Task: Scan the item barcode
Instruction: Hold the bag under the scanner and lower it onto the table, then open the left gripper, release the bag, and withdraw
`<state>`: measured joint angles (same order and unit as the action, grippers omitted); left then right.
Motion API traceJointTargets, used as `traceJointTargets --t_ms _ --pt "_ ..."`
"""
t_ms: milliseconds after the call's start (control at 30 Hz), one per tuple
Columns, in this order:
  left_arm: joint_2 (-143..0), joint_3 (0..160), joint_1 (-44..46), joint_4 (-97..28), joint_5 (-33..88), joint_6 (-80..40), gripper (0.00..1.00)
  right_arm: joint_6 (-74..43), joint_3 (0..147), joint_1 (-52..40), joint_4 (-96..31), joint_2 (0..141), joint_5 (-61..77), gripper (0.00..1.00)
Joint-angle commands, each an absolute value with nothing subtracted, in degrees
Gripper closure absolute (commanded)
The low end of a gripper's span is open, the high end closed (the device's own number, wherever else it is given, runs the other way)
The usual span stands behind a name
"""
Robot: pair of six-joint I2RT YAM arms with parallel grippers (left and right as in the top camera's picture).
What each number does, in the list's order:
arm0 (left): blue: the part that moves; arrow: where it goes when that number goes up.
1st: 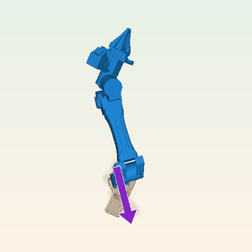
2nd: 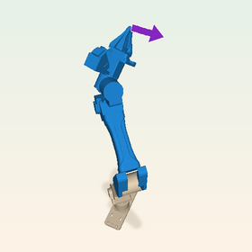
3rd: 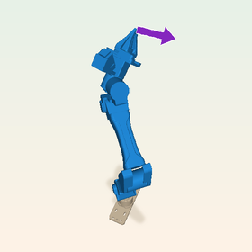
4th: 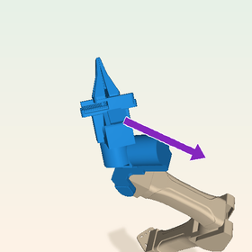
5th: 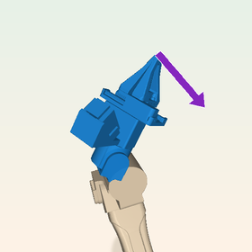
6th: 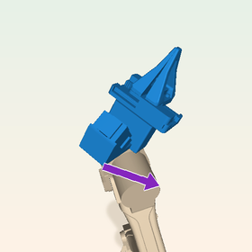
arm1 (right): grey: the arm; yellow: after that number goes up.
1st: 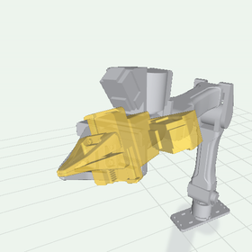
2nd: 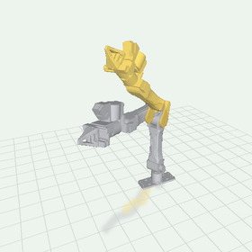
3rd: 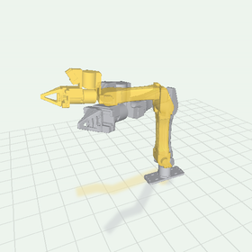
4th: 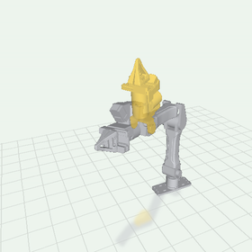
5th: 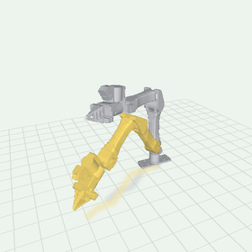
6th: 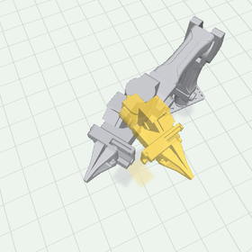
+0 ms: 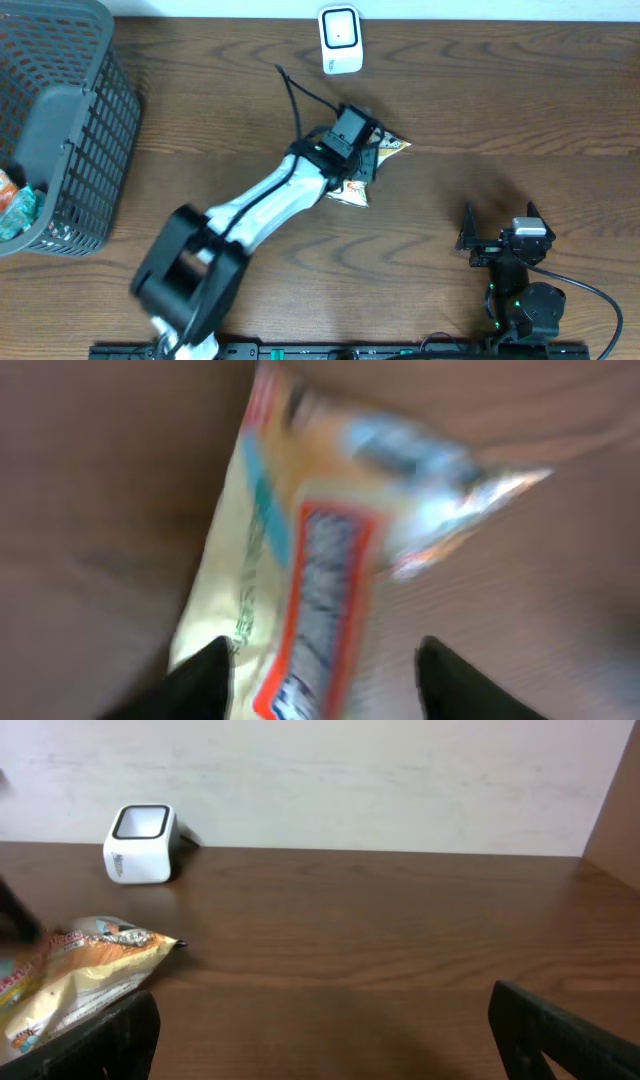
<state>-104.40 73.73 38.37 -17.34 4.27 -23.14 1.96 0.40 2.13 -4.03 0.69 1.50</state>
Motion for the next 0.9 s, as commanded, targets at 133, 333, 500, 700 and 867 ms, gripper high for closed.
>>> traceJointTargets --t_ms 133,333,500,700,867 --pt "-92.77 74.26 38.17 -16.6 0.32 -22.52 0.37 2.42 0.32 2.57 -4.29 0.38 1.21 0.01" --pt "-97.03 74.15 38.35 -16.51 0.38 -22.85 0.76 2.42 0.32 2.57 -4.29 0.38 1.21 0.01" --pt "-104.86 74.15 38.35 -15.64 0.67 -23.81 0.87 2.42 0.32 2.57 -4.29 0.38 1.21 0.01" --pt "-116.05 74.15 39.77 -15.29 6.61 -24.71 0.86 2.42 0.32 2.57 -4.29 0.38 1.21 0.01" --pt "-120.99 74.15 39.81 -15.88 6.61 -24.62 0.87 2.42 0.32 2.57 -4.29 0.38 1.21 0.01"
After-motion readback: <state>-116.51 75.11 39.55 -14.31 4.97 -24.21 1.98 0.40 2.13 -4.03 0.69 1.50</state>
